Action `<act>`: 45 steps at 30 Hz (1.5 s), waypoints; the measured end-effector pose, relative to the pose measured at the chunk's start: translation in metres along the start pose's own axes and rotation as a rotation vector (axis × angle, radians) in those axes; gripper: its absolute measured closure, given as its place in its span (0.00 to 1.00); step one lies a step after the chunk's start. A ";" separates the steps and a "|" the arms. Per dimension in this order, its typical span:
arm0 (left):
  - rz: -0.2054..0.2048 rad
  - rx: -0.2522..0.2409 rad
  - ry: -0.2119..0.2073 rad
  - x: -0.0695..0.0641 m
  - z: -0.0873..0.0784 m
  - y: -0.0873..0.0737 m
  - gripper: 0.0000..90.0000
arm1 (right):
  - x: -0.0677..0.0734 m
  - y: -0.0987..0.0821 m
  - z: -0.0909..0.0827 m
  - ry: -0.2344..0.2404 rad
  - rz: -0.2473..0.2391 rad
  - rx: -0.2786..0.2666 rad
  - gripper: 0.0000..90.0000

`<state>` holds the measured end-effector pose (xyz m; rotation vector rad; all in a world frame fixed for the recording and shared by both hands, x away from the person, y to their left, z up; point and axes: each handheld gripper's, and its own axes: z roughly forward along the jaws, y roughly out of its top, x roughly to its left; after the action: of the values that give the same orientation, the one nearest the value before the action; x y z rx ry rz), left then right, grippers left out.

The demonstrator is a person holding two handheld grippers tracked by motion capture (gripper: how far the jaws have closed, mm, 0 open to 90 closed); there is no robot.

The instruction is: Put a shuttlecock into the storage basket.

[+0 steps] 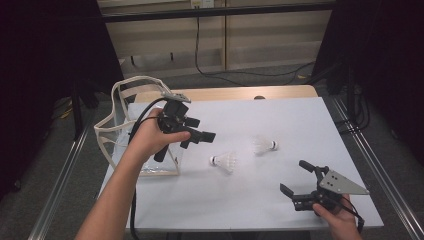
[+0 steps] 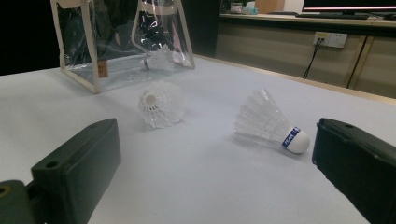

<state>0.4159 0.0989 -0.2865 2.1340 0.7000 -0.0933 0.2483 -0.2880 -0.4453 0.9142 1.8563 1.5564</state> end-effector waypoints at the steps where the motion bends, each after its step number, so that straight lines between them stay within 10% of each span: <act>1: 0.004 0.004 -0.002 0.000 0.001 -0.001 0.14 | 0.000 0.000 0.000 0.000 0.001 0.001 0.01; 45: 0.028 0.046 -0.003 -0.006 0.041 -0.024 0.13 | 0.001 0.001 0.003 0.006 -0.003 -0.003 0.01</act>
<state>0.4059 0.0766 -0.3273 2.1862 0.6721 -0.0990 0.2500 -0.2855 -0.4446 0.9052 1.8580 1.5617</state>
